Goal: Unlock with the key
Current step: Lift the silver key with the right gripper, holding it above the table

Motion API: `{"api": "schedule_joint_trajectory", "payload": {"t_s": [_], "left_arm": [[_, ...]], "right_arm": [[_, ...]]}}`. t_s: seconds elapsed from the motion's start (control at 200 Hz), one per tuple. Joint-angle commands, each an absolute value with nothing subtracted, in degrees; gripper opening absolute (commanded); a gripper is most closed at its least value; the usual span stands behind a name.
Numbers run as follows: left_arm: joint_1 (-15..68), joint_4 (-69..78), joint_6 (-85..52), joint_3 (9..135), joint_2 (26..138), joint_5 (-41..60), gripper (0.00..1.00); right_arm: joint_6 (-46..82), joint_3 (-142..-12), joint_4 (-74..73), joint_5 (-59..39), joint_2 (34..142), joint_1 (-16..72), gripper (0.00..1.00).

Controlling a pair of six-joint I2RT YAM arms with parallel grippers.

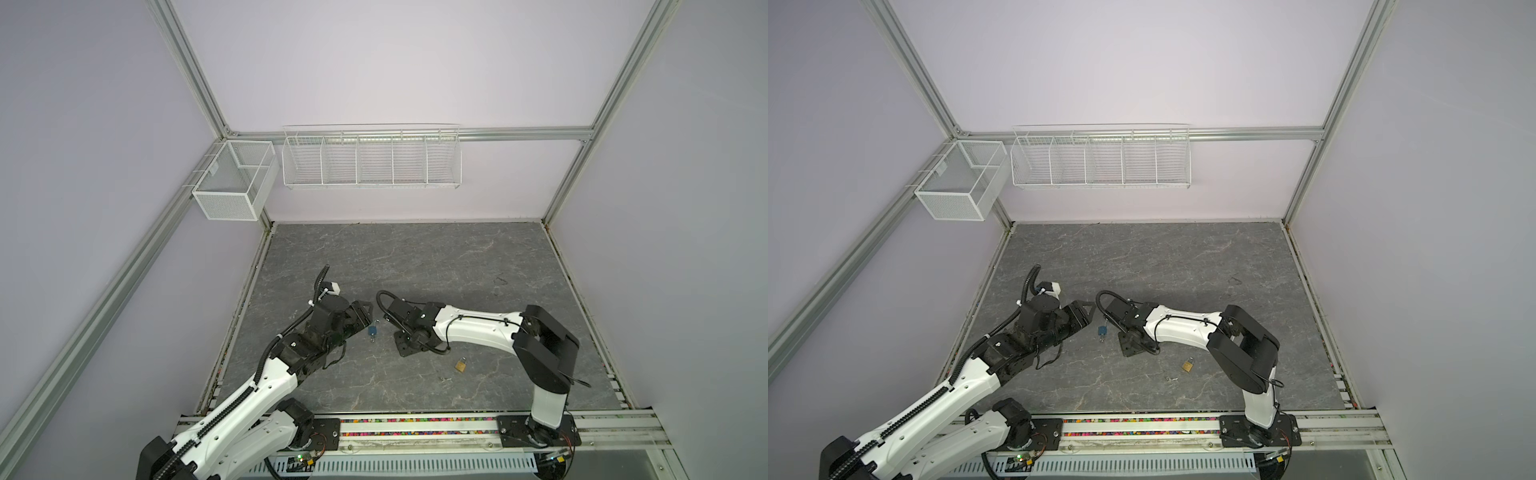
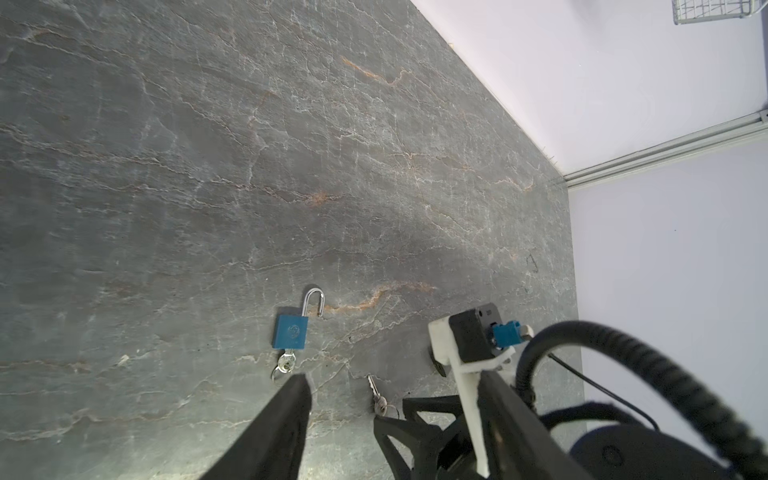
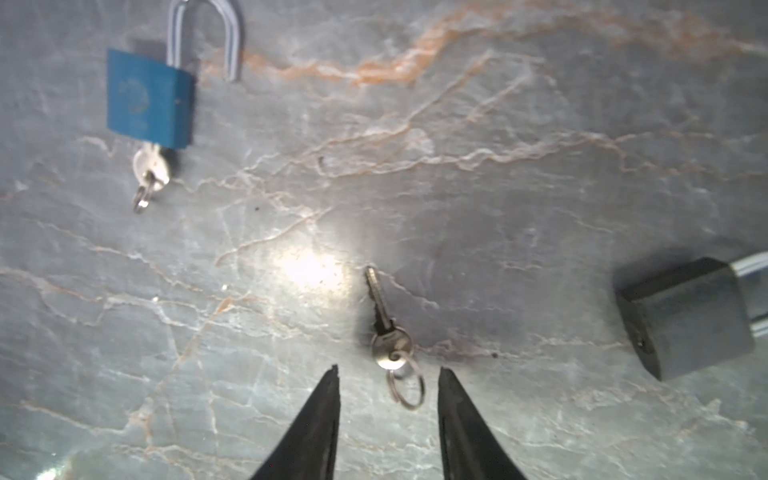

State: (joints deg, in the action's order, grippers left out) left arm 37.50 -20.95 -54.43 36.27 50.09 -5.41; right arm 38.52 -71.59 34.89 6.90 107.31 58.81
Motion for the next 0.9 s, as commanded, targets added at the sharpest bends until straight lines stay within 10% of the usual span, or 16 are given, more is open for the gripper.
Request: {"api": "schedule_joint_trajectory", "payload": {"t_s": [0.0, 0.895], "left_arm": [[37.24, -21.35, -55.12, 35.34, 48.88, -7.36, 0.64], [37.18, -20.48, -55.31, 35.0, 49.0, -7.29, 0.64]], "right_arm": [[37.78, -70.81, 33.11, 4.24, 105.68, 57.69, 0.43], [41.57, -69.39, 31.75, 0.82, 110.14, 56.89, 0.24]]}}
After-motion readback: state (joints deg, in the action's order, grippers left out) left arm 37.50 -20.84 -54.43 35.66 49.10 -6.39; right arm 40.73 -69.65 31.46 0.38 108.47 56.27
